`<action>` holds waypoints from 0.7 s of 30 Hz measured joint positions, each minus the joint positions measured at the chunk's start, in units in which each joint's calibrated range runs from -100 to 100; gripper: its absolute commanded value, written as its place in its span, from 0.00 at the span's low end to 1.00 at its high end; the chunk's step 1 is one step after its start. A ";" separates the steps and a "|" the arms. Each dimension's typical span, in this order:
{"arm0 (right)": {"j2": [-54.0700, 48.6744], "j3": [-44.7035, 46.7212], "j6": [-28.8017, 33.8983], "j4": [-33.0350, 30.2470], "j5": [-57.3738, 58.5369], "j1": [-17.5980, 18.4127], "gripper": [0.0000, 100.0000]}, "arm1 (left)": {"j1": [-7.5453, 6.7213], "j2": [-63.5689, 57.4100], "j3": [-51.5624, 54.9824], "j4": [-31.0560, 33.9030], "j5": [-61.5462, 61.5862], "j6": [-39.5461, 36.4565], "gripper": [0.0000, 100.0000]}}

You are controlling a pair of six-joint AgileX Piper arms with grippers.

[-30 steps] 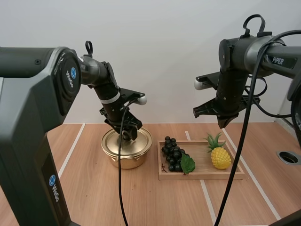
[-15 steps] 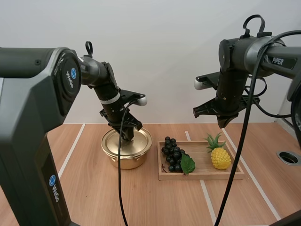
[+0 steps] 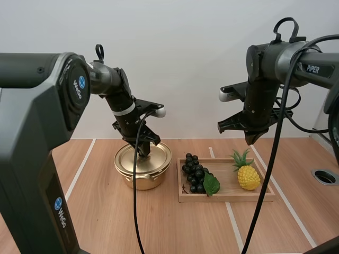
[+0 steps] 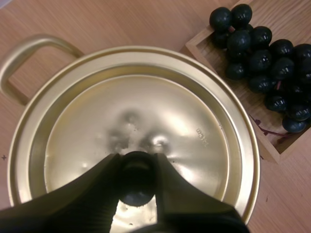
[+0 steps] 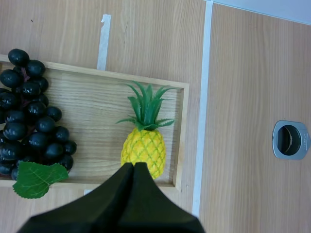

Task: Open the pot, put the pineapple inside, and close it

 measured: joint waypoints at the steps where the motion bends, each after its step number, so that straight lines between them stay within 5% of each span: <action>1: 0.00 0.51 0.09 0.00 -0.67 0.00 0.00 | 0.00 -0.51 -0.27 0.00 0.00 0.00 0.00; 21: 0.60 11.07 6.24 -5.60 -13.97 -0.69 0.00 | 0.00 -26.64 -21.66 0.00 -4.00 0.10 0.00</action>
